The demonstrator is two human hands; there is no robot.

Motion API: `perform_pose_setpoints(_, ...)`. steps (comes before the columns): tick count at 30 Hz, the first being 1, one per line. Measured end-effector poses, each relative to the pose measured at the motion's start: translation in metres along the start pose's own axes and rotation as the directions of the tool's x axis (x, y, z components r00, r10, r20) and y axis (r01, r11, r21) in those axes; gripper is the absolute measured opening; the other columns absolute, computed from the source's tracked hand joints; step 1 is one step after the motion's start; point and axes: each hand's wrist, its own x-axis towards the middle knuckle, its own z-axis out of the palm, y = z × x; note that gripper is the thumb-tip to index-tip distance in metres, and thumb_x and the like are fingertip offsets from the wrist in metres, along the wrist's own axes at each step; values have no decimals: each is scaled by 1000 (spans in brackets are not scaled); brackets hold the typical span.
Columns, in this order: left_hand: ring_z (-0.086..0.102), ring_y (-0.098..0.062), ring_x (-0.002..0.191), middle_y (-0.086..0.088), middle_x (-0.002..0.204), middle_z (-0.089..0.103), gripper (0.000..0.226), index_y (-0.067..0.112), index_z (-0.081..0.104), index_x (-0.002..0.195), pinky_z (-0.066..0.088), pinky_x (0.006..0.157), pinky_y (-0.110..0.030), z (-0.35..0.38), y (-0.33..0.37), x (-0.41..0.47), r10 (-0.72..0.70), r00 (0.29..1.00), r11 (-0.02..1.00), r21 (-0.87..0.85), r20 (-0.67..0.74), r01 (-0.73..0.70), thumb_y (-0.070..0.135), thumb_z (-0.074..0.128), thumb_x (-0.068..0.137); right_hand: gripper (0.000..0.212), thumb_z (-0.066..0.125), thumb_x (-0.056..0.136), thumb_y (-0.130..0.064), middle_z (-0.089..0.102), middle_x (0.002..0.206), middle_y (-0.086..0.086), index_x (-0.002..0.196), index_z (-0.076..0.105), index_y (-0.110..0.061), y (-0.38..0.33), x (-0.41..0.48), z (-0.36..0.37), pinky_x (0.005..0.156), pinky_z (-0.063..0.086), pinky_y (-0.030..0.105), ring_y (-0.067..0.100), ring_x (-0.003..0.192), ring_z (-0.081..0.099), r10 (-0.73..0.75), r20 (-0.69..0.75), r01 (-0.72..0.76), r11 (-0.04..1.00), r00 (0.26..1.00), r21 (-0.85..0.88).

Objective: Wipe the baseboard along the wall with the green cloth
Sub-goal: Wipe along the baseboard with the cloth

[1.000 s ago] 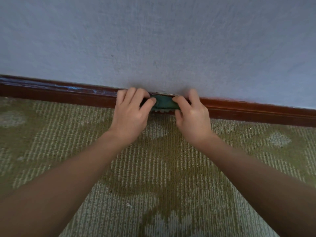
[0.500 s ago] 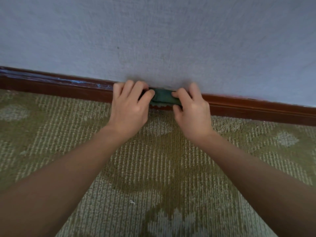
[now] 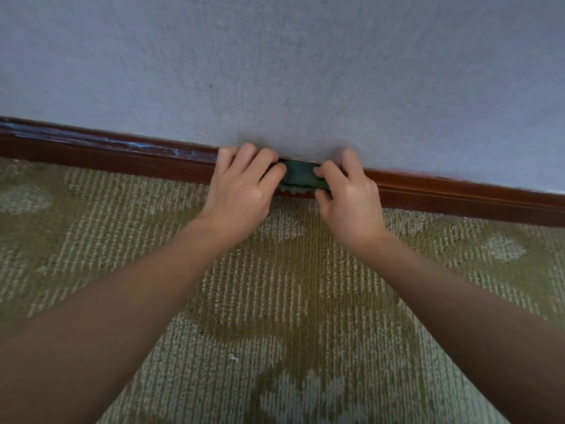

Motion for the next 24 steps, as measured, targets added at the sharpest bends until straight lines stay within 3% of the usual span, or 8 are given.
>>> perform_pose_setpoints(4, 49, -30, 79, -15, 88, 67, 13, -2, 69, 86, 30, 70, -39, -4, -16, -2, 141, 990, 989, 40, 22, -142, -5, 64, 74, 23, 73, 59, 17, 55, 81, 28, 75, 60, 8, -14, 4, 5, 43, 39, 25, 32, 47, 54, 40, 12, -40, 999, 999, -4)
perform_pose_setpoints(6, 52, -30, 77, -16, 85, 66, 12, -2, 68, 84, 30, 70, -39, -4, -17, -3, 152, 988, 987, 55, 28, -153, -6, 62, 74, 22, 73, 60, 16, 56, 82, 28, 76, 60, 8, -14, 5, 5, 41, 41, 26, 31, 47, 54, 9, 37, -9, 1000, 999, -11)
perform_pose_setpoints(9, 42, -28, 79, -17, 81, 64, 13, -2, 66, 79, 29, 69, -39, 1, -6, -1, 109, 994, 993, 44, 11, -110, -6, 54, 78, 22, 73, 62, 15, 55, 82, 28, 79, 61, 7, -1, 2, -3, 40, 43, 29, 31, 47, 54, -54, 77, 59, 997, 996, -57)
perform_pose_setpoints(13, 40, -27, 77, -14, 78, 63, 20, 2, 64, 74, 30, 69, -36, 5, 0, 5, 196, 981, 977, 87, -13, -194, -3, 48, 86, 22, 72, 61, 15, 54, 81, 29, 78, 60, 7, 7, -1, -8, 36, 48, 35, 32, 50, 54, -93, 88, 102, 990, 992, -98)
perform_pose_setpoints(19, 40, -28, 81, -18, 83, 63, 6, 0, 63, 76, 30, 70, -37, 1, -3, -2, 194, 980, 980, 26, 51, -195, -6, 61, 76, 22, 72, 66, 11, 56, 83, 23, 85, 63, 4, 7, -17, -3, 37, 43, 28, 30, 57, 55, -64, 80, 71, 993, 995, -90)
perform_pose_setpoints(21, 40, -29, 86, -21, 90, 65, 8, -4, 65, 80, 31, 70, -38, 2, 1, -9, 157, 984, 988, -27, 90, -155, -8, 63, 74, 25, 72, 69, 7, 56, 90, 21, 92, 63, 3, 5, -28, -1, 44, 42, 27, 29, 65, 56, 4, 102, 2, 998, 995, -58)
perform_pose_setpoints(24, 39, -30, 89, -22, 95, 65, 15, -7, 67, 85, 42, 68, -42, 3, 14, -14, -27, 997, 989, -144, 78, 38, -6, 54, 77, 26, 68, 77, -2, 53, 100, 13, 101, 59, -4, 1, -34, 1, 58, 42, 27, 23, 71, 54, 269, 71, -270, 963, 961, 9)
